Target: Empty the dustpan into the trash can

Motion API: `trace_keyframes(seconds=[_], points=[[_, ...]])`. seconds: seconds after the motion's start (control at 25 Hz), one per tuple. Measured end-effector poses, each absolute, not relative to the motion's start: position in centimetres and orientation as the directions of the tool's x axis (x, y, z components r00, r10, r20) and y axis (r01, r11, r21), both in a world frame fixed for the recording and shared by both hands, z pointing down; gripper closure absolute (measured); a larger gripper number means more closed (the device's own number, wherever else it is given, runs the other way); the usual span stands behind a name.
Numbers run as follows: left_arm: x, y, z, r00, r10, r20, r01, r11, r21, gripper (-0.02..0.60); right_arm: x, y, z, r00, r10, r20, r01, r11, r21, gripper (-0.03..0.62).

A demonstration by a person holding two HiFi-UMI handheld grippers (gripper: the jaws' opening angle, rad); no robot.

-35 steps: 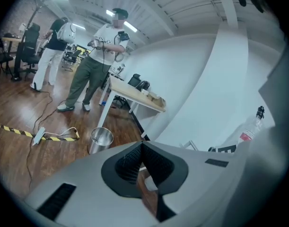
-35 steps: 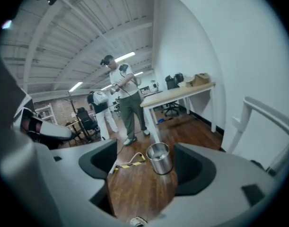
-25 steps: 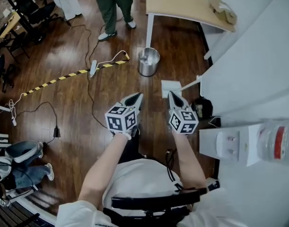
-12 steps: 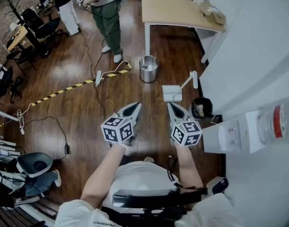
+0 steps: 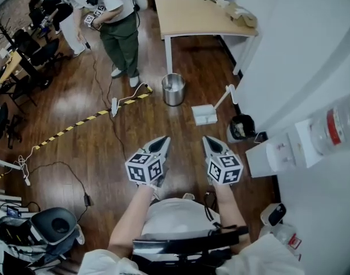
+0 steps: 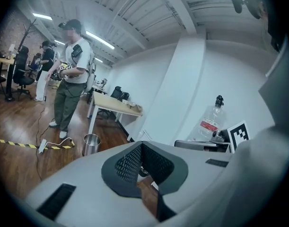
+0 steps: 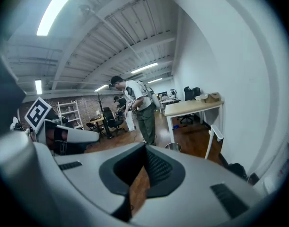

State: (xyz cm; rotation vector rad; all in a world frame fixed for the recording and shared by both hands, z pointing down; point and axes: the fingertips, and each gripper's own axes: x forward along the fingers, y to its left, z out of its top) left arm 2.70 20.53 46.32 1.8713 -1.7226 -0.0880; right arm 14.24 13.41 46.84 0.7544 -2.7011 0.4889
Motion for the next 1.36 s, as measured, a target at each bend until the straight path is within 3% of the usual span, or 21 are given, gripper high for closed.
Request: trace_keyframes(seconds=[0.36, 1.36], points=[[1.6, 21.0, 46.3, 0.224, -0.922, 0.316, -0.877, -0.050, 0.477, 0.588, 13.5, 14.9, 46.9, -0.778, -0.485, 0.400, -0.592, 0.779, -0.206, 0.595], [0.8, 22.9, 46.9, 0.234, -0.919, 0.317, -0.876, -0.058, 0.479, 0.588, 12.5, 17.1, 47.3, -0.784, -0.487, 0.385, -0.593, 0.771, -0.232, 0.595]])
